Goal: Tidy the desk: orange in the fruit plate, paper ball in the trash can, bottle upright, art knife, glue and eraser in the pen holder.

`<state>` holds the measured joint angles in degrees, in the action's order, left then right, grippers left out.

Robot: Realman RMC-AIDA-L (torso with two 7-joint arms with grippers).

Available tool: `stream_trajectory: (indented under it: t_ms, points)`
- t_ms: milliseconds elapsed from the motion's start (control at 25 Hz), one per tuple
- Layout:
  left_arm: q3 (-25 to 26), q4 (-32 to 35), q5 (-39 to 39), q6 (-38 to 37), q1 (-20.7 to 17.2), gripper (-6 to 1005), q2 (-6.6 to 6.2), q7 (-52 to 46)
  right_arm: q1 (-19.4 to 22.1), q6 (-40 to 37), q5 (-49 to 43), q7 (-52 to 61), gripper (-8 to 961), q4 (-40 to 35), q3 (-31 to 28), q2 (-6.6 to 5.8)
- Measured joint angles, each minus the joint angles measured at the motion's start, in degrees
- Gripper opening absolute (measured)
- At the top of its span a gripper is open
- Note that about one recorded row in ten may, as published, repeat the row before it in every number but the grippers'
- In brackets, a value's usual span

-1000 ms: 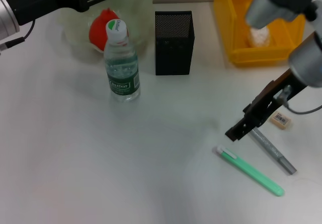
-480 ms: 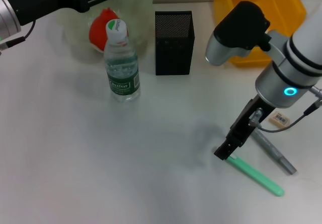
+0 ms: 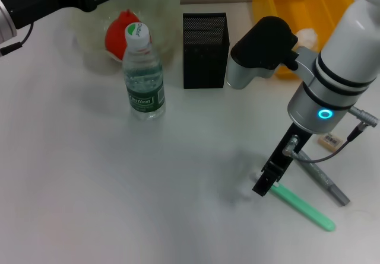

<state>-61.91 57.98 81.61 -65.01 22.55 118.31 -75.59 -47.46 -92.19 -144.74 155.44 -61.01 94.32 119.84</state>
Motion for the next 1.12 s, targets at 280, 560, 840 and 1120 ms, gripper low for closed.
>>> stream_trajectory:
  t_ms: [280,560,840,1120]
  points:
    - [0.82,-0.53,-0.09,0.00,0.08,703,-0.02,0.56,-2.09,0.11,-0.23,0.33,645,3.94,0.06,-0.01]
    - [1.55,-0.53,-0.18,-0.02,0.06,703,0.03,0.56,-3.25,0.79,-0.29,0.36,417,5.75,0.16,-0.05]
    - [1.54,-0.50,-0.34,-0.03,-0.18,702,0.07,0.55,-3.97,2.11,-0.13,0.35,393,7.46,1.58,-0.05]
    - [1.53,-0.49,-0.39,-0.03,-0.39,702,0.10,0.53,-4.15,2.32,-0.01,0.20,371,8.12,1.65,-0.04]
